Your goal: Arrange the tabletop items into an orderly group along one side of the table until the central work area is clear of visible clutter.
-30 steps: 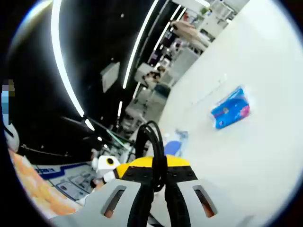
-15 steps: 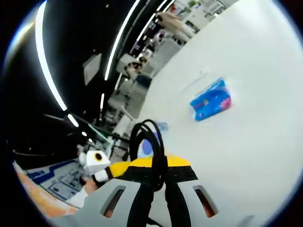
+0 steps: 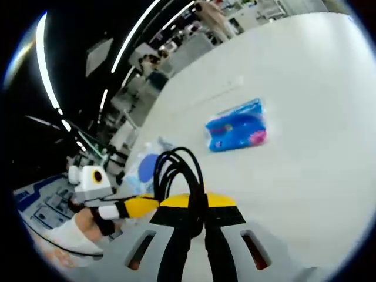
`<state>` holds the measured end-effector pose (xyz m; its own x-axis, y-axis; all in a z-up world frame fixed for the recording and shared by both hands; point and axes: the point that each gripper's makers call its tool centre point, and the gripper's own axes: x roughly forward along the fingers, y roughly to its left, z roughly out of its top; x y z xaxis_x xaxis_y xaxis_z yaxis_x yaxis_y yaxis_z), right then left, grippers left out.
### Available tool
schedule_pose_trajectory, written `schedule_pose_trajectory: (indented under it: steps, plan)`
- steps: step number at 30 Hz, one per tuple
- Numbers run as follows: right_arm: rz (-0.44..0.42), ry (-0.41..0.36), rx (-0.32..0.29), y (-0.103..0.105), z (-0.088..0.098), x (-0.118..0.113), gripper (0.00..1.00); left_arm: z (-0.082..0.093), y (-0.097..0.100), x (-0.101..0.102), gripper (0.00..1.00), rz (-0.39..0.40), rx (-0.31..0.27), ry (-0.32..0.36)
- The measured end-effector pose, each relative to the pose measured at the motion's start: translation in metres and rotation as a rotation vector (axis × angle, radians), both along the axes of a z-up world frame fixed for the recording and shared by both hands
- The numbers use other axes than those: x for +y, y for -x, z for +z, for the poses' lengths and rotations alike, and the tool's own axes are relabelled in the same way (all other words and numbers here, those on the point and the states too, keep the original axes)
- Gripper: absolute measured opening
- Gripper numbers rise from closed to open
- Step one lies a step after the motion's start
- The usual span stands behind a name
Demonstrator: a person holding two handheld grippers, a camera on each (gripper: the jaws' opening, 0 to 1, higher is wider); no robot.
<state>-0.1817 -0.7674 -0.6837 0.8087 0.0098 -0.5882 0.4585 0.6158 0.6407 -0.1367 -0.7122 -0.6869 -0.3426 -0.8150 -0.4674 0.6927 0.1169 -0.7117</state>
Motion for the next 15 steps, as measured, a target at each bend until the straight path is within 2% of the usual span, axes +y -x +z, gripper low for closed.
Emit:
schedule_pose_trajectory:
  steps: [3, 6, 15]
  plan:
    - [0.012, 0.022, 0.032, 0.000, -0.008, -0.008, 0.04, -0.007, -0.001, -0.007, 0.03, -0.003, 0.008, -0.022]
    - [0.033, 0.063, 0.082, -0.003, -0.021, -0.016, 0.04, -0.018, -0.002, -0.014, 0.03, -0.009, -0.003, -0.074]
    - [0.099, 0.177, 0.196, -0.009, -0.048, -0.033, 0.05, -0.040, -0.003, -0.025, 0.03, -0.031, -0.012, -0.141]
